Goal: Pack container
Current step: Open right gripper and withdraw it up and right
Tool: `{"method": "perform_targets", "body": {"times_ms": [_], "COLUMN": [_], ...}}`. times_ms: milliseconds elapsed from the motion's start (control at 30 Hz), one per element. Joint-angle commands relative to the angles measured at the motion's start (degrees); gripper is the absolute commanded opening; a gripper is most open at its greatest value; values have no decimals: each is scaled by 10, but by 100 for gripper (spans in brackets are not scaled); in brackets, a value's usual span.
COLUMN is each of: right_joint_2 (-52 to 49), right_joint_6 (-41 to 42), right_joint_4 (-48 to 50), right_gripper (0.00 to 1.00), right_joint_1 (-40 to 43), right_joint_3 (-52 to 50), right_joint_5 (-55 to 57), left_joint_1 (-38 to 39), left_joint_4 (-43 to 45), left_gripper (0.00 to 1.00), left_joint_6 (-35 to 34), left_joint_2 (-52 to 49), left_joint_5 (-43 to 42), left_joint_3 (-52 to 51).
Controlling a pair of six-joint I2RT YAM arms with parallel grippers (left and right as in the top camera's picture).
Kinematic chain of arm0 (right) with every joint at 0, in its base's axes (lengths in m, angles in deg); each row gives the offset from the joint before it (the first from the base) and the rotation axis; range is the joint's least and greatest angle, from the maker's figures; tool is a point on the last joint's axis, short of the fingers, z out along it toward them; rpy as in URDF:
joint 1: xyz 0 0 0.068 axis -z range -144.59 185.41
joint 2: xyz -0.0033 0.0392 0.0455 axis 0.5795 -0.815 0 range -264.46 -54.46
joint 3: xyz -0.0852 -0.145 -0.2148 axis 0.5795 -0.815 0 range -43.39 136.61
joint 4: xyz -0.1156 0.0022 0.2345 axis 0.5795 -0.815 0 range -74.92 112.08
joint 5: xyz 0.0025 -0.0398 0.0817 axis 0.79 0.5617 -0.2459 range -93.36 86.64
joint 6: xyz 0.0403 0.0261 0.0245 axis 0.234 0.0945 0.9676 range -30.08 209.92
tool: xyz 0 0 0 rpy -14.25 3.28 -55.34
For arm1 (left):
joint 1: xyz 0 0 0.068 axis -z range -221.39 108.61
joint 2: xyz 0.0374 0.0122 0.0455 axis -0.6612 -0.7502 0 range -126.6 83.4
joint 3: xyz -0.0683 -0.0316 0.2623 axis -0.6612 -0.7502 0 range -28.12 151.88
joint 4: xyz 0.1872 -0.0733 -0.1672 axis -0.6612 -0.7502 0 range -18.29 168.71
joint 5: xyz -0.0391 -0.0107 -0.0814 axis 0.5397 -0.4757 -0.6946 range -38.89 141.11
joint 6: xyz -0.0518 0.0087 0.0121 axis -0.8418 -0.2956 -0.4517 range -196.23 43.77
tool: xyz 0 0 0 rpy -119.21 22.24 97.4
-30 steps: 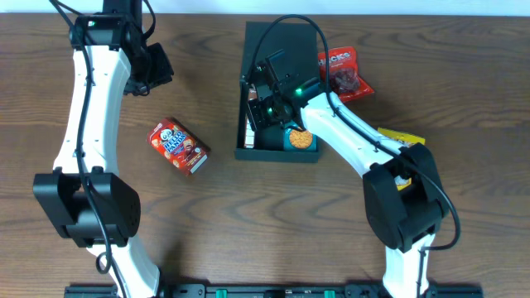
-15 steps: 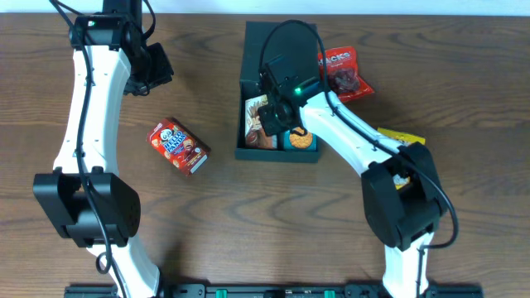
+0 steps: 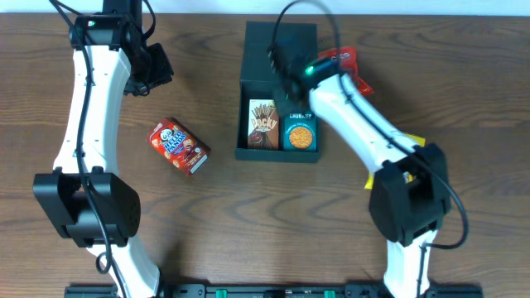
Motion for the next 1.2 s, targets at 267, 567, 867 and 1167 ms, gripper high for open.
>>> {"method": "perform_targets", "body": {"times_ms": [267,567,867,1167], "right_joint_2": [-23,-73,-141,-161], "right_joint_6": [-26,-76,-70,-64], "right_joint_4": [59,107,145,149], "right_gripper": [20,74,79,55], "right_joint_1": [210,280,283,285], "right_joint_3": [36,36,36,36], "right_joint_5": [-159,-202,-243,-259], "left_joint_1": [-4,-4,-4,-4], "left_joint_4": [5,14,12,11], "left_gripper": [37,38,38,39], "left_joint_6": [-7,-7,-9,-9], "left_joint_2": [-2,-2,-2,-2], "left_joint_5": [-6,-6,-6,-6], "left_joint_3": [4,4,4,4]}}
